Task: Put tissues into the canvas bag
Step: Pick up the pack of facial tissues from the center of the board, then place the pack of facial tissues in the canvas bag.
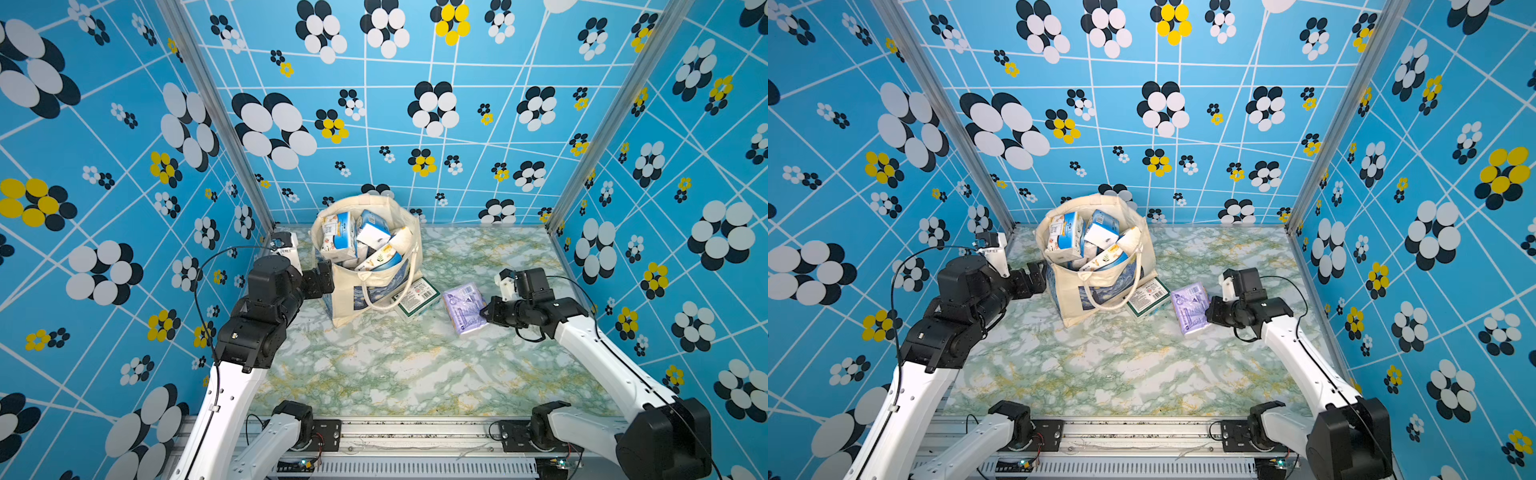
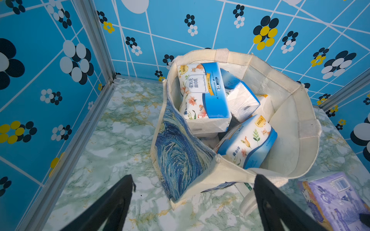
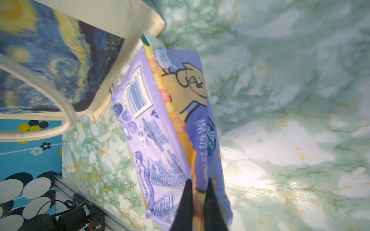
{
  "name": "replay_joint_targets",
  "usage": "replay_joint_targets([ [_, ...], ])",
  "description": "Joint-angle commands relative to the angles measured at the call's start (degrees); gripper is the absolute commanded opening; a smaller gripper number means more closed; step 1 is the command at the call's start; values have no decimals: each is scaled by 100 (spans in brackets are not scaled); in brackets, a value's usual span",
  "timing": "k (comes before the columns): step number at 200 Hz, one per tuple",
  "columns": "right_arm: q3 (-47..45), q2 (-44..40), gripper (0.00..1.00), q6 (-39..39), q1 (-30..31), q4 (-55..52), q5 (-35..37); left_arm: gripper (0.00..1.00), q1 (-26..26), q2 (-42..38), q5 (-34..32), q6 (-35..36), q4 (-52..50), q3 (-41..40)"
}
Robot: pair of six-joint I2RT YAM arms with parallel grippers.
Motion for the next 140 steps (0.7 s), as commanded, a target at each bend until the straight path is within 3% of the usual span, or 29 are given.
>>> replay_joint_targets([
  [1, 795, -327, 0, -248, -22, -324, 480, 97, 85, -25, -168, 114, -33, 119],
  [47, 2506, -59, 0, -268, 68, 630, 208, 97, 124, -4, -266, 90, -103, 136],
  [103, 5092, 1791, 0, -1184, 1222, 835, 634, 97, 148, -2, -205, 64, -158, 139],
  [140, 5697, 2748, 0, -1853, 1777, 1584, 940, 97, 168, 40, -170, 80, -171, 173],
])
